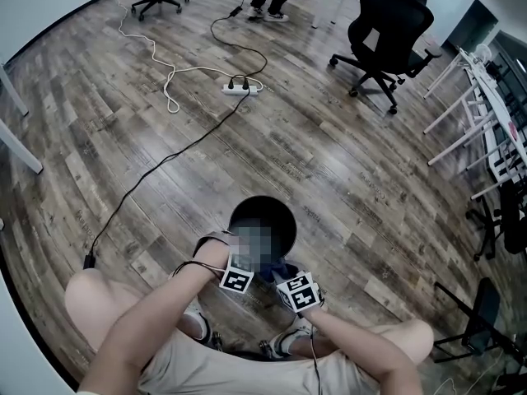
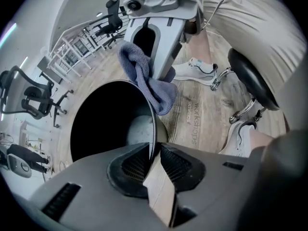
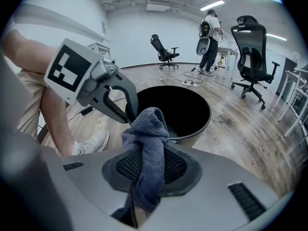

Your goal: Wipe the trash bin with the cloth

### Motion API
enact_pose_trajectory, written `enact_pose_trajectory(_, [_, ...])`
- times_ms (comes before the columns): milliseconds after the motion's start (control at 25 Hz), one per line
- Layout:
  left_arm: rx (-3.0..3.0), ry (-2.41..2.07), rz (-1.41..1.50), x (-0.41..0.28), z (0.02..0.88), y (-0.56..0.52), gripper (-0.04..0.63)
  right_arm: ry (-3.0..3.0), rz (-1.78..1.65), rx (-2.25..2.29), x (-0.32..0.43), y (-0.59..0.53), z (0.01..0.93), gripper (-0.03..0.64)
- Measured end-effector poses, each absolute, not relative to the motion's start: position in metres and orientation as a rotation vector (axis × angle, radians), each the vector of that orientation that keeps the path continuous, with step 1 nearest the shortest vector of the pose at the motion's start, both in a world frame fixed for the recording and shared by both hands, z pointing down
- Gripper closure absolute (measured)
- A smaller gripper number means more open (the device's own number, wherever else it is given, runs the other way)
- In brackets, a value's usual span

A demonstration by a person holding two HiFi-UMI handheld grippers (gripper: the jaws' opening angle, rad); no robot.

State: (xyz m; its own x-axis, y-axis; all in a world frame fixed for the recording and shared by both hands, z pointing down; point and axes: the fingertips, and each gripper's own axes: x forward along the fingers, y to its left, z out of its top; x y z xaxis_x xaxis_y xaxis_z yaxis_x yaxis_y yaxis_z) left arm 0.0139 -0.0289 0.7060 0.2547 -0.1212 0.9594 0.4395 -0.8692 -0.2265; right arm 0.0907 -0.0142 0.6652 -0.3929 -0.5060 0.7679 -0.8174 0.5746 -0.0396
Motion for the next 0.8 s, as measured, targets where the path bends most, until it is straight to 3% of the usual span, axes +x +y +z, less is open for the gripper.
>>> enact_pose_trajectory(800, [-2.105, -0.341, -1.562, 0.032, 0.705, -0.018, 0.545, -2.012, 0.471, 0.965, 0.111, -0.031, 0.781, 0.534])
